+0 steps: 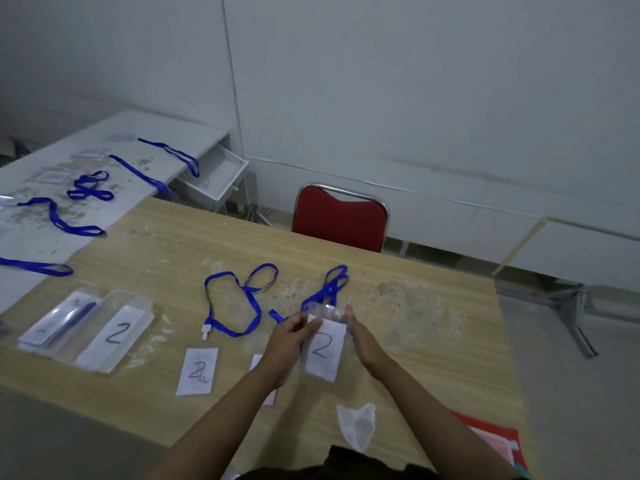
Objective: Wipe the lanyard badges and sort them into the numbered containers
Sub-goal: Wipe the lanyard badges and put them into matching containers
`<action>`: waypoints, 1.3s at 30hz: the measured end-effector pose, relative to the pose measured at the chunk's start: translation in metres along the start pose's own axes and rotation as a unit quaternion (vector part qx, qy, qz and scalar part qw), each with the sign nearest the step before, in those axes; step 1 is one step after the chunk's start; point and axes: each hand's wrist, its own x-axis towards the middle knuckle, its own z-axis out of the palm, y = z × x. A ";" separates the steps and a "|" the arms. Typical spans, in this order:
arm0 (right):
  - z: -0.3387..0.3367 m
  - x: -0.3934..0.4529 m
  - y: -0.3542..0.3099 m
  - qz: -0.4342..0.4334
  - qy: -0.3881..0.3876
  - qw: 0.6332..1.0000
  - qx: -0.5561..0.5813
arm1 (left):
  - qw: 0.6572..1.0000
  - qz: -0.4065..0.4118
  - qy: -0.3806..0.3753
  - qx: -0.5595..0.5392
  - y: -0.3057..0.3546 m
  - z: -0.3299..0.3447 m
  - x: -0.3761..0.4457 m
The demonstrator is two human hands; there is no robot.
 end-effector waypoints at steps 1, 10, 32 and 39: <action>0.002 -0.001 0.002 -0.014 0.012 1.000 0.004 | 1.000 0.004 0.010 -0.019 0.007 0.001 0.001; 0.012 -0.029 0.019 -0.112 0.042 0.993 0.006 | 0.989 0.033 0.105 -0.104 0.055 0.014 0.025; -0.026 -0.040 0.033 -0.127 -0.032 0.966 -0.223 | 0.981 -0.004 0.125 0.148 0.072 -0.007 0.040; -0.049 -0.022 -0.004 -0.147 0.026 0.964 -0.222 | 0.976 -0.112 -0.126 0.141 0.058 -0.005 0.022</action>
